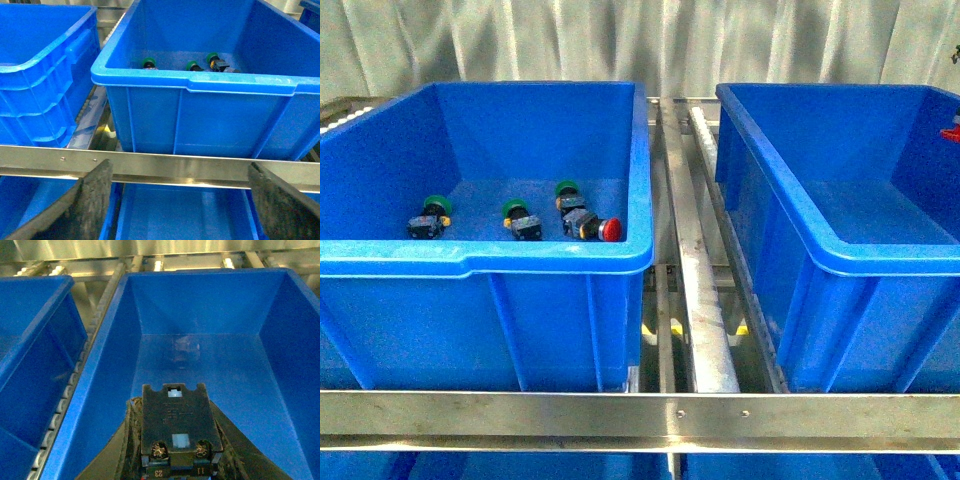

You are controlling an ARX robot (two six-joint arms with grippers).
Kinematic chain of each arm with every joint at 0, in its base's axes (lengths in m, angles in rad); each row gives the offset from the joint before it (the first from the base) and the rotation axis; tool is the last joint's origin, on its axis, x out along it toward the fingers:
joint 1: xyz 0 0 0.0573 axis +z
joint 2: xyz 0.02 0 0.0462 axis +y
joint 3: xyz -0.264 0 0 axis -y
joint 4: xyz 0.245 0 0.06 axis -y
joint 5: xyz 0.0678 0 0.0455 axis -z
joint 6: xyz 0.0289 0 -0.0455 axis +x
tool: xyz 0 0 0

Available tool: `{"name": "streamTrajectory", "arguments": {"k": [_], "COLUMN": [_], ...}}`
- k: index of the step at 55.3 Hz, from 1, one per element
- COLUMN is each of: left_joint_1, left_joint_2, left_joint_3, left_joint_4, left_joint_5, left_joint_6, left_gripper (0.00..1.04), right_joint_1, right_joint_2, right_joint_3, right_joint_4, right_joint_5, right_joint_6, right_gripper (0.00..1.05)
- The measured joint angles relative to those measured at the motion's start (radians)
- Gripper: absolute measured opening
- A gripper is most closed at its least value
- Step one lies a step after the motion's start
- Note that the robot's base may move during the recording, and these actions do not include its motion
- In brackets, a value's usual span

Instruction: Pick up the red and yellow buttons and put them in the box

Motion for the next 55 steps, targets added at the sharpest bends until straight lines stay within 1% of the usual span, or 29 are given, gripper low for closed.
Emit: {"name": "streamTrajectory", "arguments": {"k": [2,3,4,5,8,22,29,42,55], "left_joint_1": [0.0,0.0,0.0,0.0,0.0,0.0,0.0,0.0,0.0], "left_joint_2": [0.0,0.0,0.0,0.0,0.0,0.0,0.0,0.0,0.0], "left_joint_3": [0.0,0.0,0.0,0.0,0.0,0.0,0.0,0.0,0.0], "left_joint_4": [0.0,0.0,0.0,0.0,0.0,0.0,0.0,0.0,0.0], "left_joint_5": [0.0,0.0,0.0,0.0,0.0,-0.003,-0.002,-0.002,-0.001], "left_joint_6": [0.0,0.0,0.0,0.002,0.002,0.002,0.002,0.002,0.002], "left_gripper": [0.9,0.95,0.98,0.99,0.96,0.97,0.97,0.97,0.97], "right_joint_1": [-0.008,-0.013,-0.018,-0.019,-0.037,-0.127,-0.168,-0.283,-0.382], "right_joint_2": [0.0,0.0,0.0,0.0,0.0,0.0,-0.004,0.001,0.021], "right_joint_3": [0.0,0.0,-0.001,-0.002,-0.006,-0.009,-0.009,-0.009,-0.007], "right_joint_4": [0.002,0.002,0.003,0.004,0.007,0.008,0.007,0.006,0.011], "right_joint_5": [-0.008,-0.017,-0.025,-0.028,-0.052,-0.161,-0.243,-0.331,-0.392], "right_joint_6": [0.003,0.006,0.006,0.006,0.01,0.041,0.048,0.059,0.059], "right_gripper": [0.26,0.26,0.26,0.26,0.26,0.26,0.26,0.26,0.26]}}
